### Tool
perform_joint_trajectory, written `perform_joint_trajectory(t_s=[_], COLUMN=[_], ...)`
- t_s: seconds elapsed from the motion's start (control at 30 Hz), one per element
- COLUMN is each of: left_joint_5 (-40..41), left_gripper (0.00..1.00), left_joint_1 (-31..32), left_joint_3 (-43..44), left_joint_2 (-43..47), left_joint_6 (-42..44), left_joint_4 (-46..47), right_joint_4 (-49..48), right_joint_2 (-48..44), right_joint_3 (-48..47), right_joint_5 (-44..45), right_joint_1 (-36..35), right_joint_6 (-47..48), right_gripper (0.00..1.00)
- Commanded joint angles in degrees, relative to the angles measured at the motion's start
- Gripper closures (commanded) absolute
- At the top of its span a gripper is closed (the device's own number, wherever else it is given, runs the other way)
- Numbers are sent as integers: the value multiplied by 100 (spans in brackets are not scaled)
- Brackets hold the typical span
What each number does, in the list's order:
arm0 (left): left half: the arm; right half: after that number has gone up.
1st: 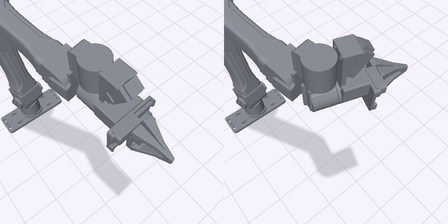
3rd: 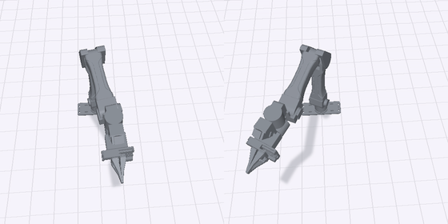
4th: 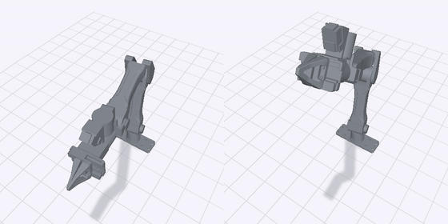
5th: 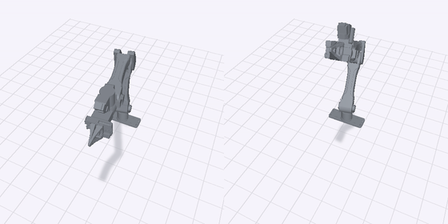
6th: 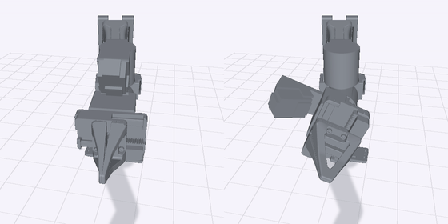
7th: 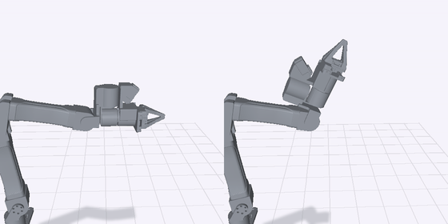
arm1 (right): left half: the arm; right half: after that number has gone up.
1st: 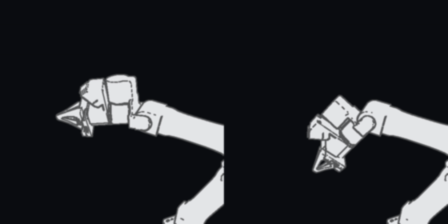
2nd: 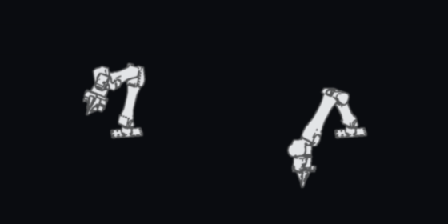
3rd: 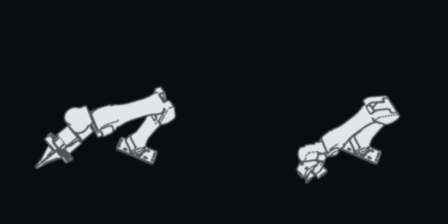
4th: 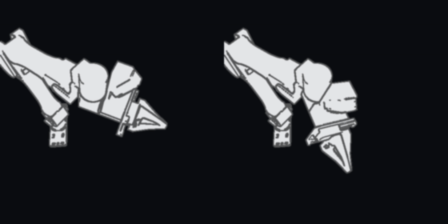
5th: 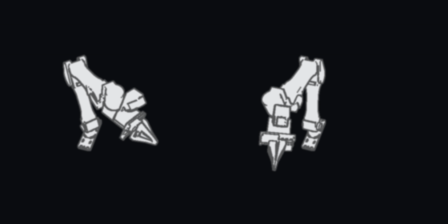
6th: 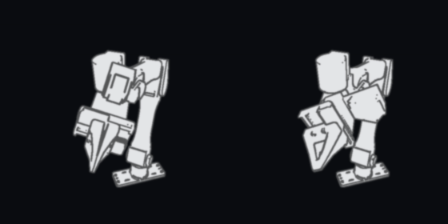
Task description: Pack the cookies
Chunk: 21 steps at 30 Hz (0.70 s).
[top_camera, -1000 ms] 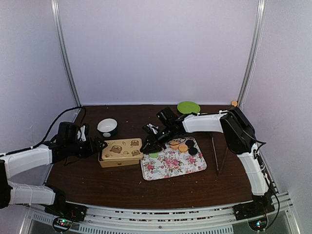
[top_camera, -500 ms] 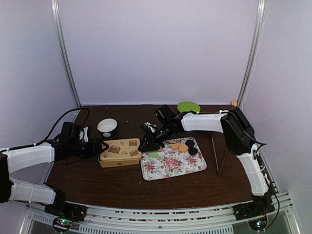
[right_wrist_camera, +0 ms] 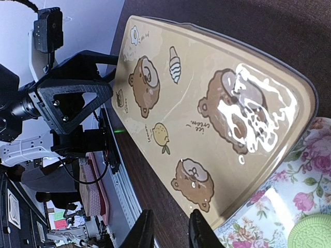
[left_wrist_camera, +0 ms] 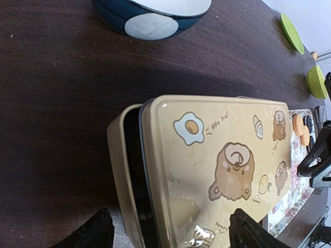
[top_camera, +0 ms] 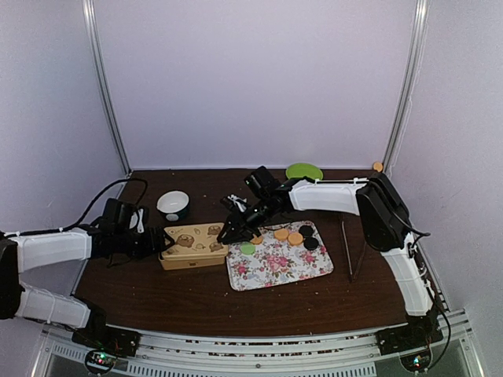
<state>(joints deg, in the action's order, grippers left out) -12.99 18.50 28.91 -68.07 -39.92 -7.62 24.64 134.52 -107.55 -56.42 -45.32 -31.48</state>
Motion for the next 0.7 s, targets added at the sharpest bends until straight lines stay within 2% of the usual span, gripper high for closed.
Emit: perform_joint_trajectory(t_s=[0.0, 0.17, 0.3, 0.67], left_joint_5=[-3, -6, 69, 97], left_gripper=[21, 21, 21, 20], left_joint_1=[55, 64, 66, 65], left_joint_3=[186, 178, 137, 123], left_joint_2=[-179, -246, -154, -16], left_joint_6=[63, 14, 14, 10], left_joint_4=[260, 340, 311, 249], right_joint_4=[-37, -67, -222, -1136], right_joint_2=[127, 91, -189, -1027], right_joint_3=[-177, -207, -30, 1201], right_joint_5=[107, 141, 319, 1227], right_joint_1=[-54, -65, -69, 128], right_joint_6=[-60, -129, -222, -797], right_gripper=[78, 76, 71, 54])
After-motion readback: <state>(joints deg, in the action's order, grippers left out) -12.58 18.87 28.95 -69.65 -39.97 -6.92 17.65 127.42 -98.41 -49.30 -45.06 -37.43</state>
